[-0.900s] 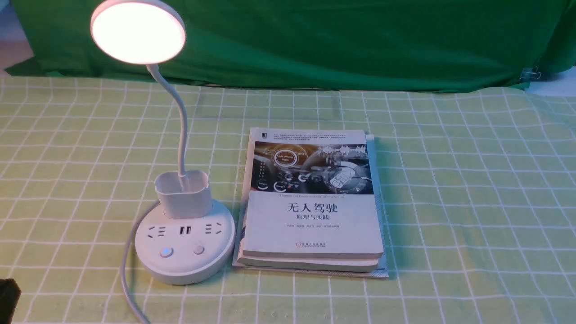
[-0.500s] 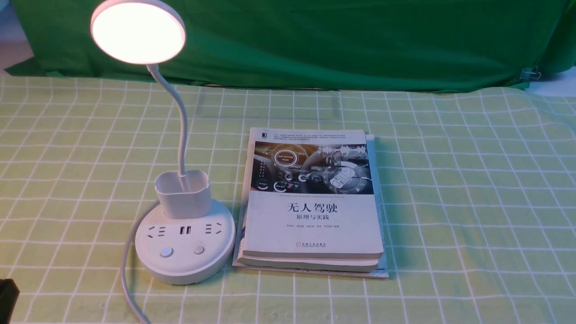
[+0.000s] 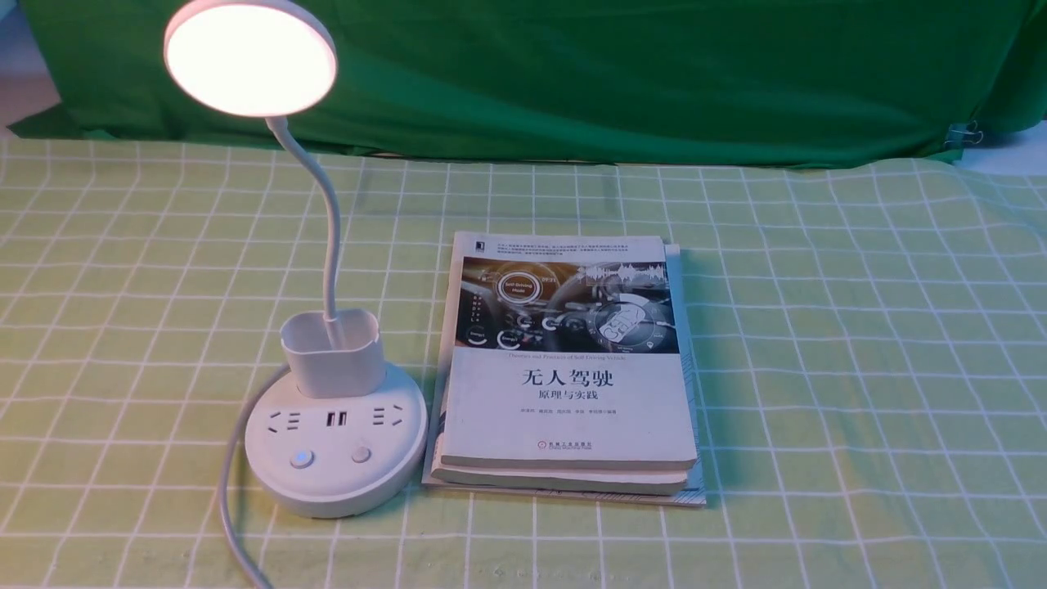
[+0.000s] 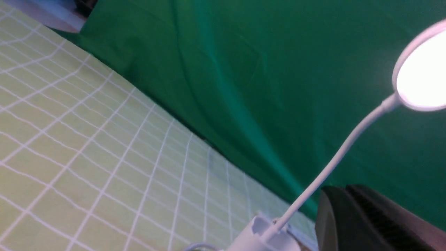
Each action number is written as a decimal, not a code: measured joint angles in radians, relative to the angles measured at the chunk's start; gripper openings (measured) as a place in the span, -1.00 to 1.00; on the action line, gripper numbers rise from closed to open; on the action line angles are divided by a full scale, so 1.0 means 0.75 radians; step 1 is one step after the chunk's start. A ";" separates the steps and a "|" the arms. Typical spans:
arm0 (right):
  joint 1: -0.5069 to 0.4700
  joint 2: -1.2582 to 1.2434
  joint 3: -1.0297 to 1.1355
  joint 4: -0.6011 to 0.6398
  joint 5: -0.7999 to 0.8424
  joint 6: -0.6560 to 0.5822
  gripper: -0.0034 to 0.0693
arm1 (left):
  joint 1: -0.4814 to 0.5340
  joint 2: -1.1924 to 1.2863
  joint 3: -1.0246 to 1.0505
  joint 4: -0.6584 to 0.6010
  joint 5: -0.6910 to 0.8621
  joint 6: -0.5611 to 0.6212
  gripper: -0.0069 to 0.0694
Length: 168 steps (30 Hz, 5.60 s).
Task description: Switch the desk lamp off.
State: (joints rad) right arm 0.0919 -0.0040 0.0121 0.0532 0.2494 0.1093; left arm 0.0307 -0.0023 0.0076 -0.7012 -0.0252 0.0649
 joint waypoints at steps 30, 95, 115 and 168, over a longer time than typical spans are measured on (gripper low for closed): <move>0.000 0.000 0.000 0.000 -0.001 0.000 -0.25 | -0.500 1.875 -1.207 0.642 1.192 0.061 -0.81; 0.000 0.000 0.000 0.000 -0.003 -0.001 -0.25 | -0.532 2.406 -1.575 0.754 1.278 -0.002 -0.81; 0.000 0.000 0.000 0.000 -0.003 -0.002 -0.25 | -0.533 2.422 -1.572 0.774 1.277 -0.015 -0.81; 0.000 0.000 0.000 0.000 0.000 -0.002 -0.25 | -0.536 0.819 -0.500 0.935 0.294 -0.077 -0.81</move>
State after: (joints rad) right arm 0.0919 -0.0040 0.0121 0.0532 0.2494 0.1074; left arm -0.3712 0.6121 -0.3674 0.0000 0.1949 0.0069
